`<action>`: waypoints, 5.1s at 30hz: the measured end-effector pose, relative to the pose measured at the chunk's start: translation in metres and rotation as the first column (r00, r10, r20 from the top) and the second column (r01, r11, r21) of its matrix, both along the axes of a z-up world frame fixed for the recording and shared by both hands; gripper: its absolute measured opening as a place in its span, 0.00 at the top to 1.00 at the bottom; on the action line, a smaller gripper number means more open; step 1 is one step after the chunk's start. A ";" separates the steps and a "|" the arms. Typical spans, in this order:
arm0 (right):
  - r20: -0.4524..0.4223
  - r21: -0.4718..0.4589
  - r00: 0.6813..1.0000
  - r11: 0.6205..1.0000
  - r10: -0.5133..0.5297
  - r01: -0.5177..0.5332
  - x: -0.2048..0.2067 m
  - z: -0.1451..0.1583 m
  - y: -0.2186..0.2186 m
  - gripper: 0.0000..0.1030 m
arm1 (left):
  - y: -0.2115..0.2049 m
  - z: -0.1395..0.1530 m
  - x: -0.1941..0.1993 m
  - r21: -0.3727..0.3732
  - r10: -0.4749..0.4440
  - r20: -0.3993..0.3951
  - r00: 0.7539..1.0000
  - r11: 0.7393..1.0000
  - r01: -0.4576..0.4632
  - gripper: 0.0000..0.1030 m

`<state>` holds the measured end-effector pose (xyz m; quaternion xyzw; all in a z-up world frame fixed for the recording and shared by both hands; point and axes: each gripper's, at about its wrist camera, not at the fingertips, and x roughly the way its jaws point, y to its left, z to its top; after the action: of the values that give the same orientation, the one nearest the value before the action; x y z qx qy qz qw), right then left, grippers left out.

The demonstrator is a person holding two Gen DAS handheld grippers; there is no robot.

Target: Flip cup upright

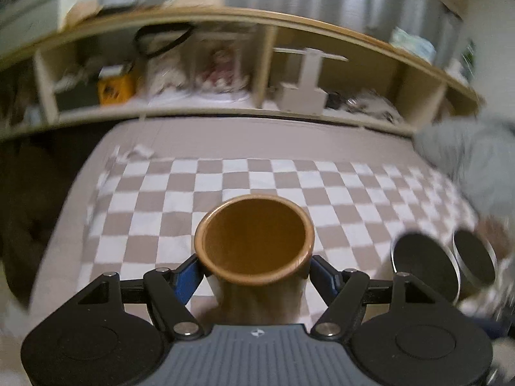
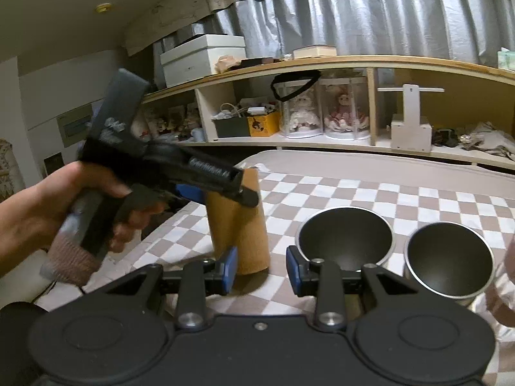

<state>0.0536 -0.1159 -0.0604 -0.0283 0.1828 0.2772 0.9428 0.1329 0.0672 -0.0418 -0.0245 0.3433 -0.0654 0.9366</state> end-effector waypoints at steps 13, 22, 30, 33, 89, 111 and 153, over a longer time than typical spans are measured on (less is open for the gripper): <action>0.025 0.029 0.998 0.998 -0.050 0.049 -0.006 0.001 -0.015 0.66 | -0.038 -0.006 -0.031 0.247 -0.106 0.019 0.994 0.964 0.098 0.30; 0.051 0.050 0.996 0.996 -0.075 0.072 -0.008 0.006 -0.021 0.66 | -0.031 -0.007 -0.028 0.198 -0.062 0.035 0.997 0.979 0.054 0.29; 0.102 0.056 0.990 0.995 -0.093 0.087 -0.018 0.018 -0.025 0.58 | -0.025 0.022 -0.051 0.140 -0.004 0.139 0.990 0.990 -0.016 0.16; 0.124 0.056 0.988 0.994 -0.095 0.089 -0.026 0.026 -0.026 0.54 | -0.025 0.040 -0.071 0.127 0.015 0.197 0.980 0.991 -0.040 0.10; 0.262 -0.034 0.858 0.884 -0.441 0.465 -0.135 0.021 -0.109 0.00 | -0.081 0.028 -0.228 0.082 0.127 0.399 0.908 0.981 -0.174 0.00; 0.265 -0.039 0.858 0.884 -0.441 0.466 -0.135 0.021 -0.108 0.00 | -0.079 0.023 -0.226 0.083 0.135 0.387 0.912 0.980 -0.181 0.00; 0.271 -0.051 0.860 0.886 -0.432 0.461 -0.135 0.020 -0.110 0.00 | -0.080 0.022 -0.225 0.081 0.137 0.380 0.915 0.980 -0.180 0.00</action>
<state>-0.0817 -0.2259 -0.0407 -0.0738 0.0788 0.0340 0.9936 -0.0924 -0.0130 -0.0200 0.0142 0.1594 0.0273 0.9867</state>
